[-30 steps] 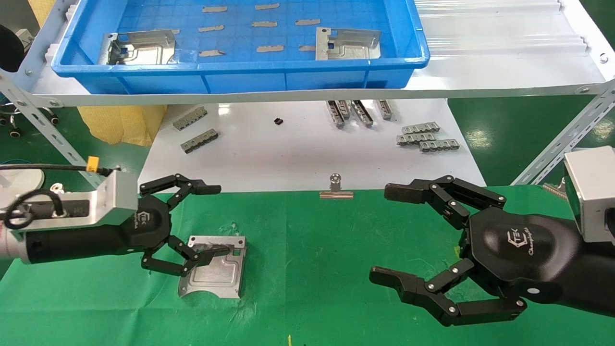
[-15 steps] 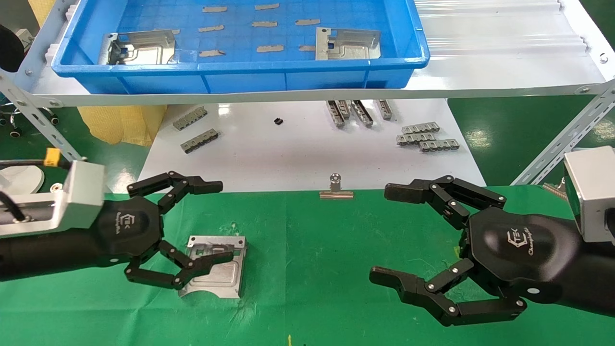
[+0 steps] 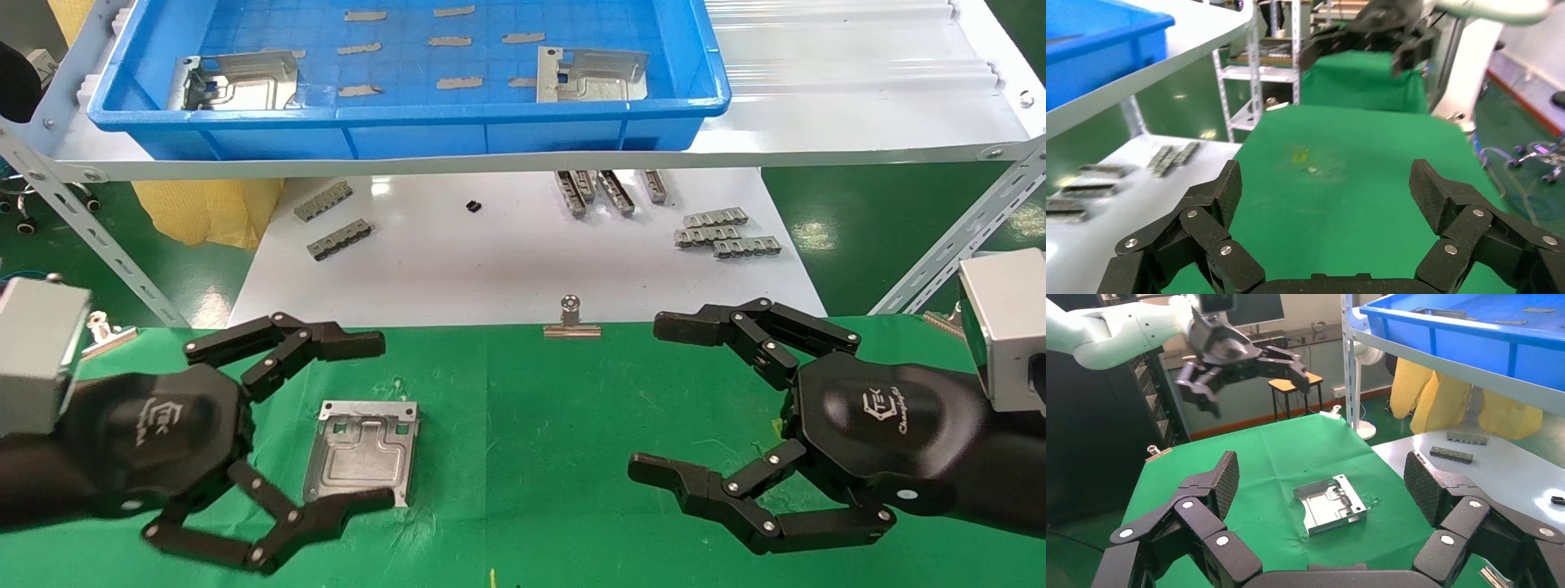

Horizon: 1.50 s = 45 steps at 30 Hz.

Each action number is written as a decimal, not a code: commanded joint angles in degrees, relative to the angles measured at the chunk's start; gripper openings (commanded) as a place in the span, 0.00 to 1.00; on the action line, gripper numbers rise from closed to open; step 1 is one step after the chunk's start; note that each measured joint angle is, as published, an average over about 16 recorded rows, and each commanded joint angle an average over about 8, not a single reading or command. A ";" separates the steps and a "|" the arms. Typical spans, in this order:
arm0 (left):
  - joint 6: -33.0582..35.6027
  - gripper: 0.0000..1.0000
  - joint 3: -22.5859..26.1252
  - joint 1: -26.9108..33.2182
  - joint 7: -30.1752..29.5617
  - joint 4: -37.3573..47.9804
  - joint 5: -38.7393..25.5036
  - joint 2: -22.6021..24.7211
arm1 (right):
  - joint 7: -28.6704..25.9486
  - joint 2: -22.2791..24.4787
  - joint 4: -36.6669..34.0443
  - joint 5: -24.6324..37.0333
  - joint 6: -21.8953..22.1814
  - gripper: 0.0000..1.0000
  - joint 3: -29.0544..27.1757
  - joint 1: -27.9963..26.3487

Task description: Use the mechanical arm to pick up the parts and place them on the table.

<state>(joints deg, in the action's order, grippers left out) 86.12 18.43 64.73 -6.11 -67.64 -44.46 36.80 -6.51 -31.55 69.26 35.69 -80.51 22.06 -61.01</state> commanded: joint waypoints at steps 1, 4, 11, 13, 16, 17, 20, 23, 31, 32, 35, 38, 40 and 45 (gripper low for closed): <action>-0.19 1.00 -1.04 -1.36 -1.99 -2.56 1.12 -0.77 | 0.00 0.00 0.00 0.00 0.00 1.00 0.00 0.00; -0.35 1.00 -2.14 -2.82 -4.07 -5.30 2.33 -1.57 | 0.00 0.00 0.00 0.00 0.00 1.00 0.00 0.00; -0.54 1.00 -3.33 -4.35 -5.65 -8.14 3.71 -2.43 | 0.00 0.00 -0.01 -0.01 0.02 1.00 0.00 0.01; -0.55 1.00 -3.24 -4.23 -5.48 -7.87 3.61 -2.37 | 0.00 0.00 -0.01 -0.01 0.02 1.00 0.00 0.01; -0.55 1.00 -3.06 -4.02 -5.29 -7.43 3.42 -2.25 | 0.00 0.00 -0.01 -0.01 0.03 1.00 -0.01 0.01; -0.55 1.00 -3.01 -3.95 -5.23 -7.30 3.34 -2.21 | 0.00 0.00 -0.01 -0.01 0.02 1.00 -0.01 0.01; -0.54 1.00 -2.87 -3.79 -5.09 -6.98 3.17 -2.12 | 0.00 0.00 -0.01 -0.01 0.02 1.00 -0.01 0.01; -0.52 1.00 -2.77 -3.64 -4.98 -6.73 3.03 -2.04 | 0.00 0.00 -0.01 -0.01 0.02 1.00 -0.01 0.01; -0.49 1.00 -2.58 -3.39 -4.78 -6.32 2.82 -1.90 | 0.00 0.00 -0.01 -0.01 0.02 1.00 -0.01 0.01; -0.49 1.00 -2.56 -3.37 -4.77 -6.28 2.80 -1.89 | 0.00 0.00 -0.01 -0.01 0.02 1.00 -0.01 0.01; -0.48 1.00 -2.52 -3.32 -4.73 -6.19 2.76 -1.86 | 0.00 0.00 -0.01 -0.01 0.02 1.00 -0.01 0.01; -0.46 1.00 -2.48 -3.27 -4.69 -6.09 2.70 -1.84 | -0.01 0.00 0.00 0.00 0.01 1.00 -0.02 0.01; -0.46 1.00 -2.47 -3.25 -4.68 -6.05 2.68 -1.83 | -0.03 -0.02 0.02 0.03 -0.02 1.00 -0.05 0.01; -0.45 1.00 -2.45 -3.22 -4.65 -6.00 2.68 -1.83 | -0.23 -0.18 0.23 0.33 -0.26 1.00 -0.34 -0.02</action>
<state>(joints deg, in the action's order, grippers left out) 85.67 15.98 61.51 -10.76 -73.65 -41.78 34.97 -6.79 -31.78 69.54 36.09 -80.84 21.66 -61.03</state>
